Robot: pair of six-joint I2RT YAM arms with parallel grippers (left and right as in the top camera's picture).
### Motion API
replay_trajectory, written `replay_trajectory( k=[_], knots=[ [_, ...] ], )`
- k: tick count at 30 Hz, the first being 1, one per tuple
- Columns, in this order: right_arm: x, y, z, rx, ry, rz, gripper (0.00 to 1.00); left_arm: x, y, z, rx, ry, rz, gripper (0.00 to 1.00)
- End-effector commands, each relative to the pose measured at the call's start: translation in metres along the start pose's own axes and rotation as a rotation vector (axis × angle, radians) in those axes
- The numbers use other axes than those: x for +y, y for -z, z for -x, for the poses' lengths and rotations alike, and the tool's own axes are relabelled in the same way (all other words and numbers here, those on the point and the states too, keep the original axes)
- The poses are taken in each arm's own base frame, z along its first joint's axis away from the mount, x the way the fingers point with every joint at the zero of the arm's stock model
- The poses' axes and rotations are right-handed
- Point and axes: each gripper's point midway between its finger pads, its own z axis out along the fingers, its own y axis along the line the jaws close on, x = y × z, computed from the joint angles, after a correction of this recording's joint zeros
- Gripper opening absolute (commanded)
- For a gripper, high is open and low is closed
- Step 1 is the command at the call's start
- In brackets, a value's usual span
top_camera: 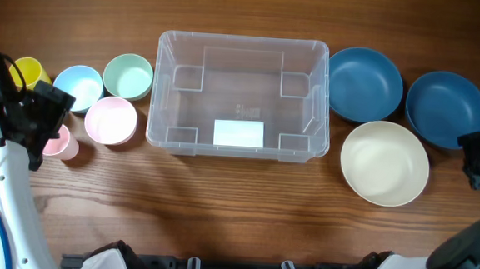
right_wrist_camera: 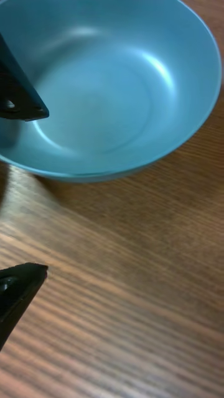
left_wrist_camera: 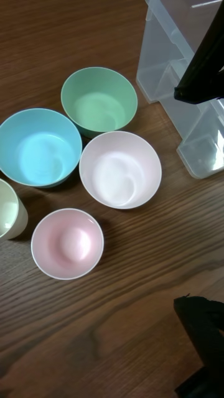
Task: Pack container
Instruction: 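Move the right gripper to the rim of the far-right teal plate, then pinch the teal plate rim with the right gripper and lift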
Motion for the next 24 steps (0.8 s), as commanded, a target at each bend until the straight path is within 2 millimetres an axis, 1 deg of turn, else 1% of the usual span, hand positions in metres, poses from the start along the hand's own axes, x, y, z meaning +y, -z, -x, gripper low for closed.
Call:
replay_trajectory(
  k=[1,6,9,16,24],
  knots=[
    [0.011,-0.009,0.004,-0.008,0.019,0.022,0.73,-0.002,0.009,0.003,-0.02,0.019,-0.025,1.0],
    [0.02,-0.02,-0.001,-0.011,0.028,0.016,0.74,-0.002,0.009,0.003,-0.02,0.019,-0.025,1.0],
    [0.023,-0.022,0.001,-0.031,0.039,0.016,0.73,-0.002,0.009,0.003,-0.02,0.019,-0.025,1.0],
    [0.016,-0.033,0.0,-0.03,0.027,-0.016,0.73,-0.002,0.009,0.003,-0.02,0.019,-0.025,1.0],
    [0.014,-0.04,-0.002,-0.024,0.026,-0.022,0.66,-0.002,0.009,0.003,-0.02,0.019,-0.025,1.0]
  ],
)
